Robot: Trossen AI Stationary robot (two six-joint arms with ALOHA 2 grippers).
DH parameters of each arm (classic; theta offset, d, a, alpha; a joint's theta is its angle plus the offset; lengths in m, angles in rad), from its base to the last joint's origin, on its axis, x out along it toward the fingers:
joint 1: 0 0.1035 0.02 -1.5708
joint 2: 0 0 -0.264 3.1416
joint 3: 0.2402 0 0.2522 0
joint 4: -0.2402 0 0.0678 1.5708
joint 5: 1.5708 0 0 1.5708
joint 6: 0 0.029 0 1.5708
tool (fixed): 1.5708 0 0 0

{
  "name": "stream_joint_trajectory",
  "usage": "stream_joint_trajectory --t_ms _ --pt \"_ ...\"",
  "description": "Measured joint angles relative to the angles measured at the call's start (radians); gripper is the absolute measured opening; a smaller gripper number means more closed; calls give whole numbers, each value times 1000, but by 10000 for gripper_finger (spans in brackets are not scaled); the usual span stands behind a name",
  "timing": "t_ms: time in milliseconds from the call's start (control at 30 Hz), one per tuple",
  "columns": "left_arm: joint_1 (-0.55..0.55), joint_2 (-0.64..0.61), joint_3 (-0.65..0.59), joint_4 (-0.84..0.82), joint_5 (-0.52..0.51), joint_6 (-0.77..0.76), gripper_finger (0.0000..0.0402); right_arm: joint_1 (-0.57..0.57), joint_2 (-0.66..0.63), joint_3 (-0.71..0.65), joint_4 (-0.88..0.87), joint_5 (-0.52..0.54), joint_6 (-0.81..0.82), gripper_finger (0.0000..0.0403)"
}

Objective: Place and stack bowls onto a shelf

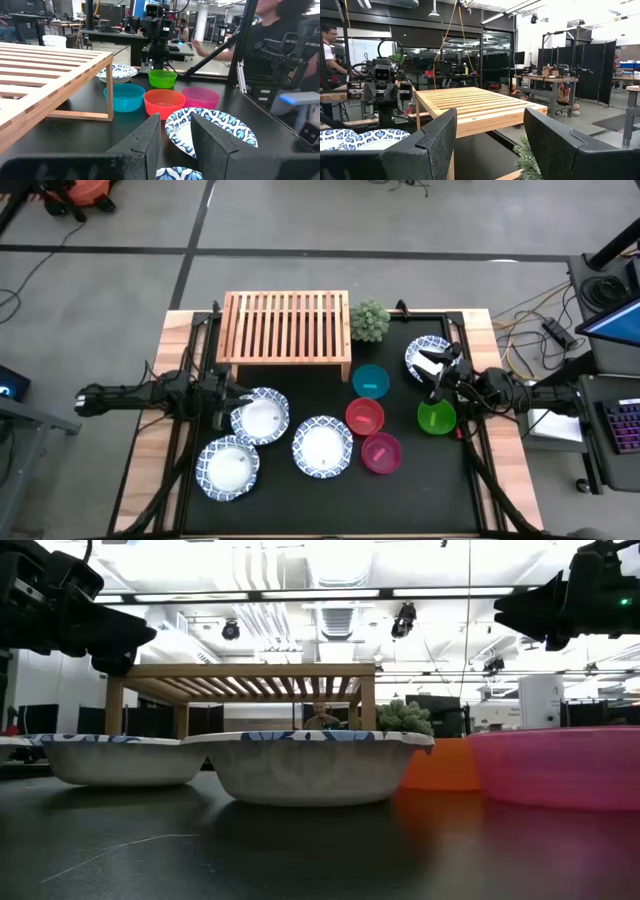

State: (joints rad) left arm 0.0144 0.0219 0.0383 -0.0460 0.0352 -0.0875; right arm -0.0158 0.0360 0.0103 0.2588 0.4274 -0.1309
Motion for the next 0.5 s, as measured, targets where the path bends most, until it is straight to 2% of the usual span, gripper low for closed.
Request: stream_joint_trajectory --t_ms 500 --pt "0 0 0 0 0 0 91 0 0 0 0 0 0 221"
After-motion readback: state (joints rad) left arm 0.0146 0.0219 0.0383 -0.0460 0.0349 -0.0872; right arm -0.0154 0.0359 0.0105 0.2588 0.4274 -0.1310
